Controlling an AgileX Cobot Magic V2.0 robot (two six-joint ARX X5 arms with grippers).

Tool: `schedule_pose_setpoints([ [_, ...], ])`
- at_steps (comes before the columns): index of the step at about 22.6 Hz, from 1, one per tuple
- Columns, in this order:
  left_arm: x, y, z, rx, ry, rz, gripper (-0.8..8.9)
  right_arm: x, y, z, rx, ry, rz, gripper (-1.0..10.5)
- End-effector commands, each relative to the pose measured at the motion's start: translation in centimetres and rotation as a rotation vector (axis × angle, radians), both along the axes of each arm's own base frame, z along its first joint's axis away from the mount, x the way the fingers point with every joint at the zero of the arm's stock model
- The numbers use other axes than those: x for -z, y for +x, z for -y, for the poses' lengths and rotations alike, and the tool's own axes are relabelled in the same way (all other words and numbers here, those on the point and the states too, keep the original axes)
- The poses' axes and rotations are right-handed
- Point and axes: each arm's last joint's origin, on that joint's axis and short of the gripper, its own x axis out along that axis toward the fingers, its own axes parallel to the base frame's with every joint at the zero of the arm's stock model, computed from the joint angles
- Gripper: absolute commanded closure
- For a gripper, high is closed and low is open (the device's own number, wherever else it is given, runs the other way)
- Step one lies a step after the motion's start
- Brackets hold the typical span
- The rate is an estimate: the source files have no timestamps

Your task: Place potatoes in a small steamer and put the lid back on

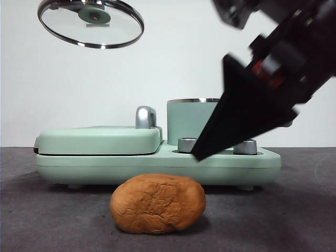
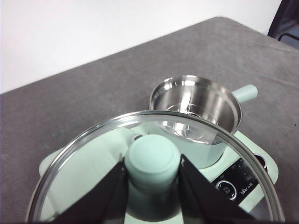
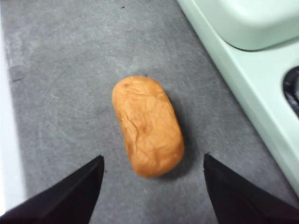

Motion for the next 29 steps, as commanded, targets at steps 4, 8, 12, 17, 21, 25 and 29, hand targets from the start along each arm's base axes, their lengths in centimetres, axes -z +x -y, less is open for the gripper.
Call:
schedule_pose_setpoints([
  [4,-1.1,-0.2,-0.2,-0.003,-0.026,0.046,8.03,1.2,1.1,-1.7,-0.024,-0.036,-0.034,5.7],
  [8,-1.1,-0.2,-0.2,-0.003,-0.026,0.046,8.03,1.7,2.4,-3.0,-0.042,-0.049,-0.073,5.7],
  [12,-1.1,-0.2,-0.2,-0.002,-0.023,0.048,8.03,2.3,3.5,-4.8,-0.071,-0.063,-0.108,5.7],
  [17,-0.9,-0.3,-0.2,0.002,-0.006,0.034,8.03,3.6,3.0,-6.3,-0.111,-0.103,-0.154,6.0],
  [21,-0.8,-0.3,-0.3,0.003,-0.003,0.033,8.03,3.6,2.4,-6.5,-0.081,-0.134,-0.173,7.3],
  [25,-0.9,-0.3,-0.3,0.003,-0.003,0.034,8.03,2.8,1.9,-5.8,-0.002,-0.165,-0.27,7.3],
  [29,-0.9,-0.3,-0.3,0.003,-0.004,0.035,8.03,-0.7,1.0,-4.5,0.104,-0.159,-0.344,7.3],
])
